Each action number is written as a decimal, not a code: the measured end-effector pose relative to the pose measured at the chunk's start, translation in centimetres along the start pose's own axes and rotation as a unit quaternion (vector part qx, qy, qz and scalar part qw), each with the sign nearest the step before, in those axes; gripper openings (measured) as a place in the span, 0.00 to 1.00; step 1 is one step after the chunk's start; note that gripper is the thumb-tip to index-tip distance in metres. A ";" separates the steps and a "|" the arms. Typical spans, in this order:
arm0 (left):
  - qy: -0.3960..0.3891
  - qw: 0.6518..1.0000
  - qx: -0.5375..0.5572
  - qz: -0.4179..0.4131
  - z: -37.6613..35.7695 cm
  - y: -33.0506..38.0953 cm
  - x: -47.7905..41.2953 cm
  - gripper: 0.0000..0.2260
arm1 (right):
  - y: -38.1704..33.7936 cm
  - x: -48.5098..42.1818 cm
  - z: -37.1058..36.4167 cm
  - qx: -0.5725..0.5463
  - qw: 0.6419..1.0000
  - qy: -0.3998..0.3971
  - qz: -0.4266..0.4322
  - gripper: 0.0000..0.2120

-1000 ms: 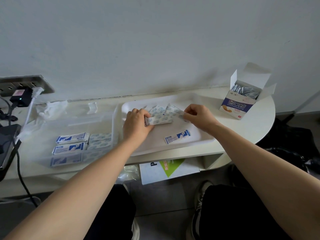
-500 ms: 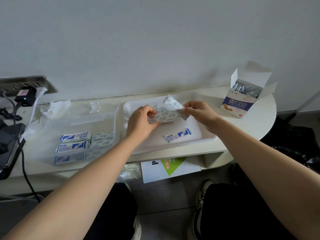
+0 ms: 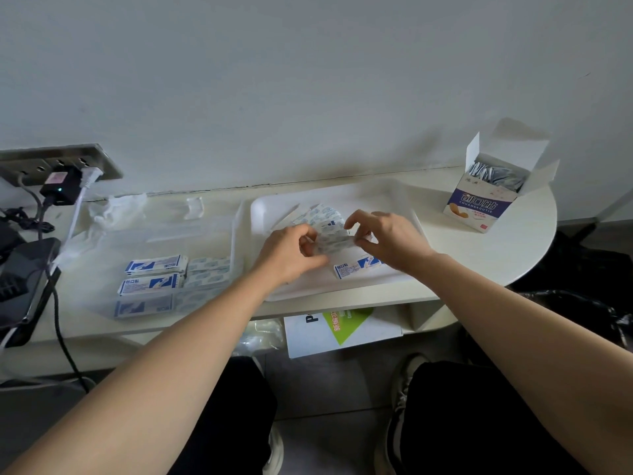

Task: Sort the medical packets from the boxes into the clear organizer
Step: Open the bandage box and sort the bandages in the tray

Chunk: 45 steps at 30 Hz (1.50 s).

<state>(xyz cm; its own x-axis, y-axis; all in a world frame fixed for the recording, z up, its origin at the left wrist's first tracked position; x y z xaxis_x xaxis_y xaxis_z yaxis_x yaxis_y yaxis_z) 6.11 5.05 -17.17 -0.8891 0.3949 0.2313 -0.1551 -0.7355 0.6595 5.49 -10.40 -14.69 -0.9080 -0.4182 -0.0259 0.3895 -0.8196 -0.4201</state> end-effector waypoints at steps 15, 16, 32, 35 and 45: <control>0.029 0.999 -0.030 0.001 -0.4 0.4 -0.1 0.05 | 2.1 -0.6 -1.2 -0.080 0.992 -0.053 -0.080 0.07; 0.023 0.999 -0.024 0.001 -0.6 0.5 -0.2 0.06 | 2.2 -0.5 -1.3 -0.097 0.990 -0.055 -0.088 0.07; 0.088 0.995 -0.031 0.018 11.6 2.9 4.3 0.02 | -4.1 -4.0 2.0 -0.440 0.896 -0.003 -0.049 0.02; 0.094 0.993 -0.049 0.055 14.6 0.3 6.5 0.01 | -7.6 -5.8 1.0 -0.461 0.887 0.004 -0.031 0.02; 0.082 0.993 0.017 0.089 16.6 -6.8 9.6 0.06 | -14.3 -9.0 -2.6 -0.444 0.895 -0.016 -0.051 0.07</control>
<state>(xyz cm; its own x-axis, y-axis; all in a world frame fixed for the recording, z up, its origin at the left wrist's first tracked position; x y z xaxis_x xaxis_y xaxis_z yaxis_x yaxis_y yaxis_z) 5.78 22.98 -7.59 -0.9595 0.1642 0.2289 0.0222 -0.7658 0.6427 7.70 6.11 -10.82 -0.9213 -0.3816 0.0747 0.0150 -0.2268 -0.9738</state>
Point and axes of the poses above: each hand's wrist, its own x-axis away from the middle knuckle, its own z-axis out of the back of the hand, y = z × x, the point moved 10 cm from there along -x, towards the middle knuckle, and after that the axes turned 11 degrees about -y, right-handed, at the moved point
